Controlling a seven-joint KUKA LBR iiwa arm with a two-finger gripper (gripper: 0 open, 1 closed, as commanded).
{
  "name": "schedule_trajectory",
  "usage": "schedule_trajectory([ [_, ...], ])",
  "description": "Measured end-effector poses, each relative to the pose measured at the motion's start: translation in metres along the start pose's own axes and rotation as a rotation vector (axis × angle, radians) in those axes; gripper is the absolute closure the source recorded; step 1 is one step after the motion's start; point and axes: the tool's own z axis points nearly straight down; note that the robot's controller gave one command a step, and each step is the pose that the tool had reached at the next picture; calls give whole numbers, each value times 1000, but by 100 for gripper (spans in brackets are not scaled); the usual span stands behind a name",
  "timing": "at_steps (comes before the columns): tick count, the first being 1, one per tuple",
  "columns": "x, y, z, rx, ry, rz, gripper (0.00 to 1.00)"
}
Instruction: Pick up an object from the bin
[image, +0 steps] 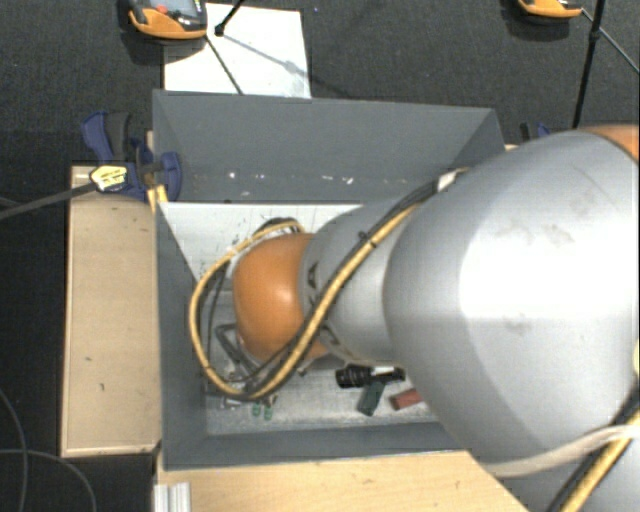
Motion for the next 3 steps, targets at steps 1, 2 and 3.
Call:
schedule_trajectory([
  [1,0,0,0,0,0,2,100],
  [2,1,-3,-43,5,5,-68,100],
  [3,-2,-3,-74,1,1,-79,100],
])
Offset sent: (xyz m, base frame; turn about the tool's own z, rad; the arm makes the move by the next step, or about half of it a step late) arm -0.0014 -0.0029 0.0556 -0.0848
